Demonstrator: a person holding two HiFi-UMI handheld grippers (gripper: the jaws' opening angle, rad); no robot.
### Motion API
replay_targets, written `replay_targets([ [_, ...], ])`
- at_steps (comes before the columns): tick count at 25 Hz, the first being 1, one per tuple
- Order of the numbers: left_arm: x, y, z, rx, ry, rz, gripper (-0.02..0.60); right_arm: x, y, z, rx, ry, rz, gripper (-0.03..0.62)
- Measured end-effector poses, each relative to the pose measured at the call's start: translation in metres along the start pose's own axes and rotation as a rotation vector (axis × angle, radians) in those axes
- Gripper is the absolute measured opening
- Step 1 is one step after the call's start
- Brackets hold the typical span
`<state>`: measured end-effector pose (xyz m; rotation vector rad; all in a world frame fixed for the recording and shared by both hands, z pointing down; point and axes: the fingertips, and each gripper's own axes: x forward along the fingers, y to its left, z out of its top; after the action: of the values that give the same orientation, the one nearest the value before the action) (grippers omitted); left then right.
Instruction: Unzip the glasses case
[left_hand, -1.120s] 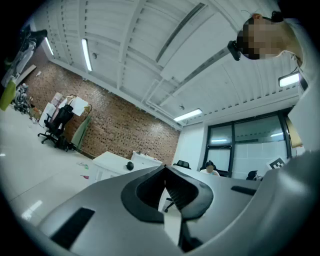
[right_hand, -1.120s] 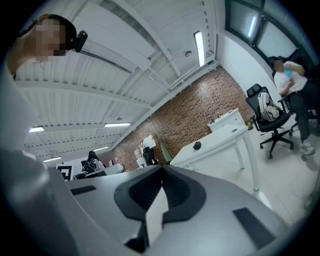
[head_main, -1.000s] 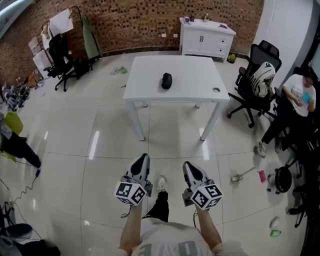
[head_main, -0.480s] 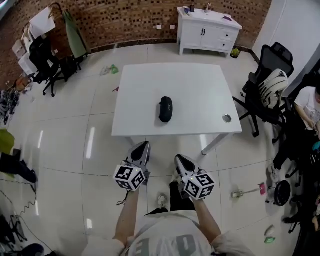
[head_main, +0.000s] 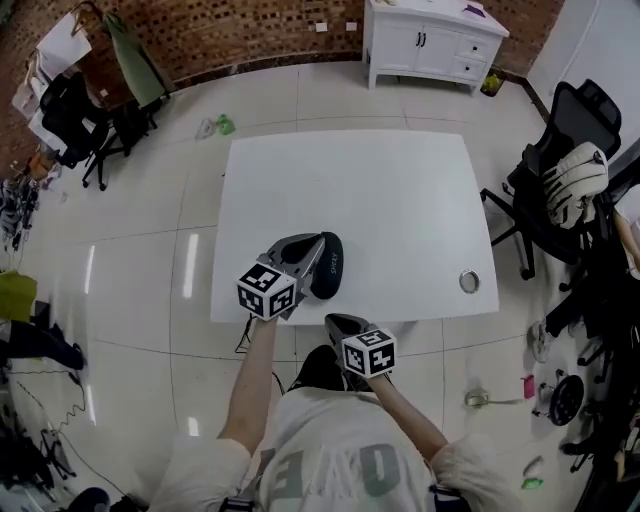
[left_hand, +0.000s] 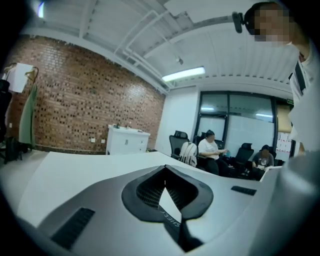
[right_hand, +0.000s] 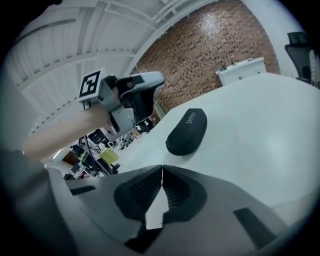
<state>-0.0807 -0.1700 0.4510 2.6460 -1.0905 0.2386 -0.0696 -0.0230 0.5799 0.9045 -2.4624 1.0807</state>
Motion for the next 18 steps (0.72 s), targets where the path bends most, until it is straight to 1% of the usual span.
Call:
replay_targets([
  [2,0.027,0.013,-0.01,0.002,0.073,-0.026,0.003,0.014,-0.005,0.002,0.015,0.048,0.006,0.0],
  [6,0.056,0.024,-0.04,0.002,0.198,-0.076,0.003,0.033,-0.01,0.009,0.017,0.114,0.012,0.0],
  [8,0.066,0.027,-0.056,0.004,0.265,-0.094,0.003,0.038,-0.016,0.012,0.039,0.121,0.004,0.0],
  [10,0.071,0.028,-0.074,0.002,0.34,-0.114,0.003,0.038,-0.025,0.018,0.068,0.111,-0.009,0.0],
  [11,0.072,0.029,-0.08,0.001,0.364,-0.118,0.003,0.036,-0.032,0.022,0.075,0.103,-0.022,0.0],
  [12,0.072,0.03,-0.085,-0.005,0.371,-0.113,0.003,0.032,-0.041,0.027,0.074,0.097,-0.041,0.0],
  [15,0.068,0.038,-0.087,-0.048,0.343,-0.063,0.003,0.019,-0.069,0.037,0.083,0.082,-0.1,0.0],
  [17,0.066,0.044,-0.088,-0.049,0.343,-0.04,0.003,0.015,-0.082,0.043,0.081,0.075,-0.127,0.0],
  [18,0.066,0.046,-0.088,-0.041,0.352,-0.031,0.003,0.015,-0.086,0.046,0.061,0.076,-0.144,0.0],
])
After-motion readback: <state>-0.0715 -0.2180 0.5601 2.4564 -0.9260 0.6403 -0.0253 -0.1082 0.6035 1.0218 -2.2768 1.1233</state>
